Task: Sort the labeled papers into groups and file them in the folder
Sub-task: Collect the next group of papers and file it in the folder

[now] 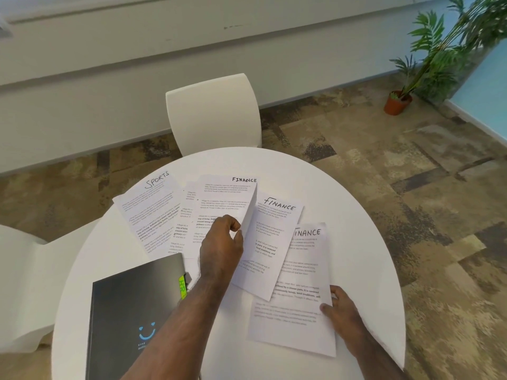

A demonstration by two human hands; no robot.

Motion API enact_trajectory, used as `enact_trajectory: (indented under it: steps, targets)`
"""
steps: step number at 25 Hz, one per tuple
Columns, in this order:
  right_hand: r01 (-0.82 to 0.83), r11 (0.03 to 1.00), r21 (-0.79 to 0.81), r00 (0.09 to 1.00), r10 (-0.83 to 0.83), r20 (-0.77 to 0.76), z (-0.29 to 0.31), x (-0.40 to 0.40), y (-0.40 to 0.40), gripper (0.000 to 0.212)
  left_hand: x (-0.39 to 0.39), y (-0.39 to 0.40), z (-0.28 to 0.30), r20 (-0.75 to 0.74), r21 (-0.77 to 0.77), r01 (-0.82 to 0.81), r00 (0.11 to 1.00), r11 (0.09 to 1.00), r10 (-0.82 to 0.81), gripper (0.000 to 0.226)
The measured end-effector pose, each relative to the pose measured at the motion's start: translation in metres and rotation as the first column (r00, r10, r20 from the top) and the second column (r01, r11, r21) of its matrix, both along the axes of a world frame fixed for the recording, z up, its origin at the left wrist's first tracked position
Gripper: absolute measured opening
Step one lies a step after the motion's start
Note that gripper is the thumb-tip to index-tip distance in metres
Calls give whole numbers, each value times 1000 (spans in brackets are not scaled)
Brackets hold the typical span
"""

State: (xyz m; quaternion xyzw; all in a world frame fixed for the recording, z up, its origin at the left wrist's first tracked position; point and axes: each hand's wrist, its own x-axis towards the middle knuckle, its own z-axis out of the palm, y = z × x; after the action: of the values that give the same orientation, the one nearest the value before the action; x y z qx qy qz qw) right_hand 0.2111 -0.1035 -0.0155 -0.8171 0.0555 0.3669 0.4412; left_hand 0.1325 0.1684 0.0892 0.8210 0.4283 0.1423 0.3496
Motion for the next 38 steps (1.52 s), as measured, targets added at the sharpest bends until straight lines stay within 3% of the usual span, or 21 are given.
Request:
enact_trajectory:
  steps: [4,7,10,13,16,18,20,22,26,31,34,38]
  targets:
    - [99,989,110,994,-92,-62,-7,-6,29,44,-4,-7,-14,-51,32,101,994,994,-99,34]
    - [124,982,143,990,-113,-84,-9,-5,40,50,-4,-12,-34,-247,166,377,910,911,-332,69]
    - [159,976,151,980,-137,-144,-14,-2,37,51,-4,-23,-65,-477,142,568,757,810,-447,49]
    - [205,957,207,955,-149,-257,-21,-2,29,51,0,-38,-85,-491,161,566,756,808,-432,25]
    - [241,932,271,927,-139,-348,-23,-3,26,50,7,-48,-94,-576,5,543,688,840,-441,70]
    - [236,926,294,922,-117,-370,-22,-4,25,48,13,-53,-96,-577,6,509,705,861,-413,87]
    - [230,920,316,920,-100,-379,-22,-5,25,47,17,-57,-100,-561,33,480,735,877,-381,87]
    - [231,917,326,915,-91,-392,-22,-5,26,47,19,-60,-104,-562,56,460,748,886,-353,77]
    - [212,923,321,915,-71,-398,-21,-2,26,49,22,-65,-103,-511,137,466,789,874,-341,35]
    - [238,917,319,915,-101,-391,-12,1,25,46,20,-87,-89,-360,372,502,853,781,-377,25]
    - [307,905,295,876,-148,-459,-2,0,24,26,7,-127,-79,-320,299,553,826,778,-464,28]
    - [350,880,320,828,-130,-546,1,4,14,47,-12,-167,-80,-276,150,643,756,751,-593,24]
